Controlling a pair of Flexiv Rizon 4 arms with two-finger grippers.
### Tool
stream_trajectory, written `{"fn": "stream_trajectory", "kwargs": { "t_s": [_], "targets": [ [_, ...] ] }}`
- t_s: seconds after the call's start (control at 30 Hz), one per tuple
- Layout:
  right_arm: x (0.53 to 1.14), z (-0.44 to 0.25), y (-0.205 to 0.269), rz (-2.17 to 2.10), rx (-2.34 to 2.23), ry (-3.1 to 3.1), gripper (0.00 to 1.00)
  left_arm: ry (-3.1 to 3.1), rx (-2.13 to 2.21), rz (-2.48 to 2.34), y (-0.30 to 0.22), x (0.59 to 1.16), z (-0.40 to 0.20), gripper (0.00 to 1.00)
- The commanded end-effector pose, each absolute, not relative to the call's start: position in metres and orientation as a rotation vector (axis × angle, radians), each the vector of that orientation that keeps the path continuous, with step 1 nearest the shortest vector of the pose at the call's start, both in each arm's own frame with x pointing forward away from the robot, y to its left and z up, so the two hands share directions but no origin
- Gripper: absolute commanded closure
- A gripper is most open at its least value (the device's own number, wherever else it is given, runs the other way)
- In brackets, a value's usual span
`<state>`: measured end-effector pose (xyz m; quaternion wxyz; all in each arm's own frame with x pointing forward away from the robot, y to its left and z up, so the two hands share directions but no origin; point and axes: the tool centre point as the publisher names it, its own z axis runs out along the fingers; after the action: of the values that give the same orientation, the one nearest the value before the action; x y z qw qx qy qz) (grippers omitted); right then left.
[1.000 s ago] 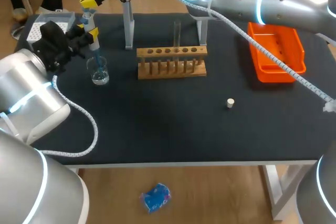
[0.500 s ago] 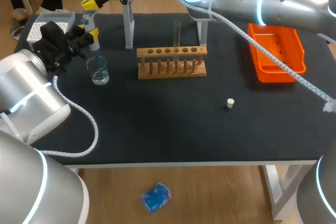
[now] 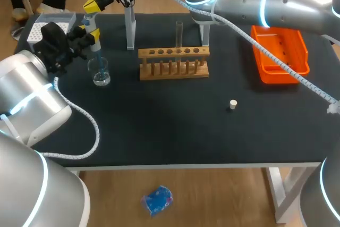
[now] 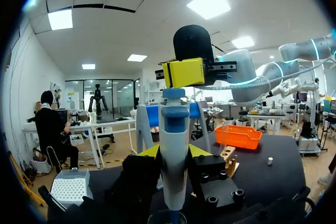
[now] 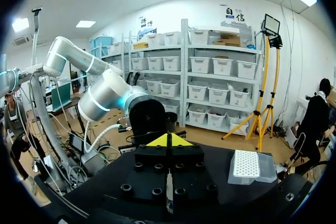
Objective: Invert the test tube, pick up the pipette, mount the tip to pipette, aspirate from beaker and dispense into the tube, eject the tip, return the pipette, and cap with the stopper.
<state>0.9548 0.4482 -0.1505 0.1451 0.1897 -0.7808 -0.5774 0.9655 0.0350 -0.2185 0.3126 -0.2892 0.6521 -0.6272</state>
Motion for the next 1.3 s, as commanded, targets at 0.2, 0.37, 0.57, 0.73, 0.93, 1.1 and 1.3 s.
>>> {"fn": "stream_trajectory", "kwargs": {
  "t_s": [0.2,0.37,0.57,0.73,0.93,1.1,1.3],
  "targets": [
    [0.955,-0.159,0.449,-1.663,0.536,-2.247,1.00,1.713,-0.765,-1.653,0.034,0.965,-0.215,1.00],
    [0.955,-0.159,0.448,-1.666,0.535,-2.247,1.00,1.713,-0.765,-1.653,0.034,0.965,-0.215,1.00],
    [0.956,-0.152,0.450,-1.680,0.551,-2.253,1.00,1.713,-0.765,-1.653,0.034,0.965,-0.215,1.00],
    [0.957,-0.144,0.451,-1.683,0.572,-2.260,1.00,1.713,-0.765,-1.653,0.034,0.965,-0.215,1.00],
    [0.957,-0.137,0.451,-1.692,0.588,-2.270,1.00,1.713,-0.765,-1.653,0.034,0.965,-0.215,1.00],
    [0.957,-0.129,0.451,-1.698,0.608,-2.278,1.00,1.713,-0.765,-1.653,0.034,0.965,-0.215,1.00],
    [0.956,-0.120,0.451,-1.706,0.631,-2.287,1.00,1.713,-0.765,-1.653,0.034,0.965,-0.215,1.00]
  ]
}}
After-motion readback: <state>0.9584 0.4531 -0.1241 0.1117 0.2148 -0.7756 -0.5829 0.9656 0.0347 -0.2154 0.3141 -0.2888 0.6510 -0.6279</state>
